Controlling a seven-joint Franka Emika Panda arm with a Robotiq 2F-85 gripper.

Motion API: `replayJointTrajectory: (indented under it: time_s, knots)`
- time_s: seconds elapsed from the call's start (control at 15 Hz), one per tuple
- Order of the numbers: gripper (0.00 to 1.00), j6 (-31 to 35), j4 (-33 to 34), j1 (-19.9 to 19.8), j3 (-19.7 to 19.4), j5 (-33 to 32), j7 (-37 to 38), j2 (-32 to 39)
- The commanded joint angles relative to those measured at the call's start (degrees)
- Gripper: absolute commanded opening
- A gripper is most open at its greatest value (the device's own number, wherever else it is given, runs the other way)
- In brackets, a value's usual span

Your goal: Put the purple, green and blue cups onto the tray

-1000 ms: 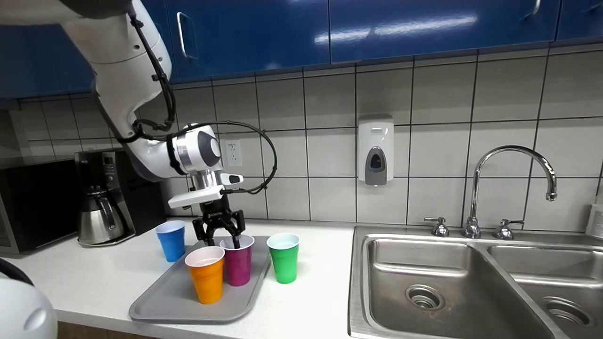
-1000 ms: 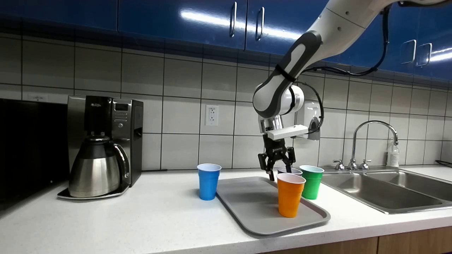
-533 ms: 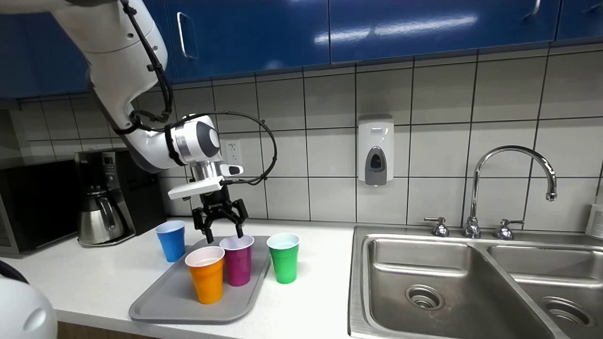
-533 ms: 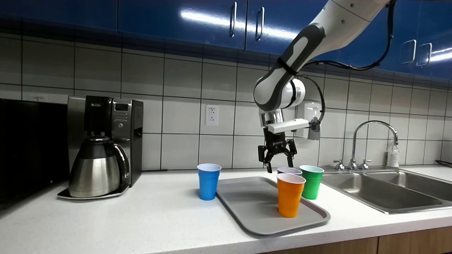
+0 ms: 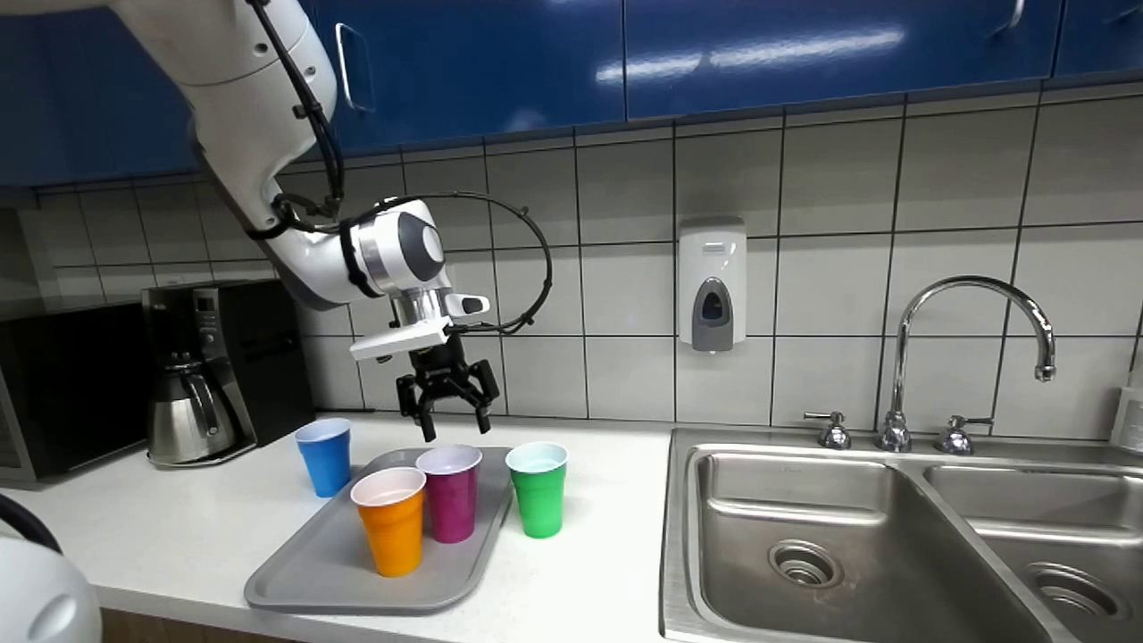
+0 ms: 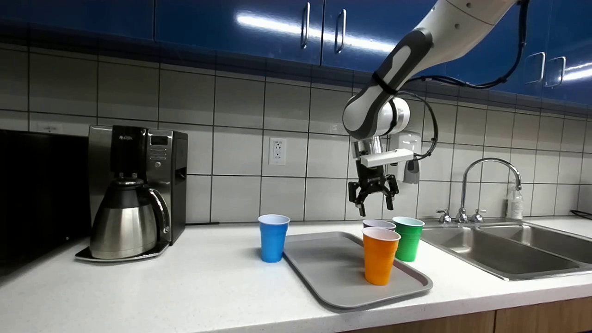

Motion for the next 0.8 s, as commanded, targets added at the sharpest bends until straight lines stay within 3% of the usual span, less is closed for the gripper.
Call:
replayJointTrajectory:
  time_s: [0.0, 0.73]
  knots:
    - [1.00, -2.0, 2.5, -1.8, -0.5, 1.4, -0.6, -0.1]
    - [1.00, 0.4, 5.4, -5.3, -2.6, 6.0, -0.5, 4.0]
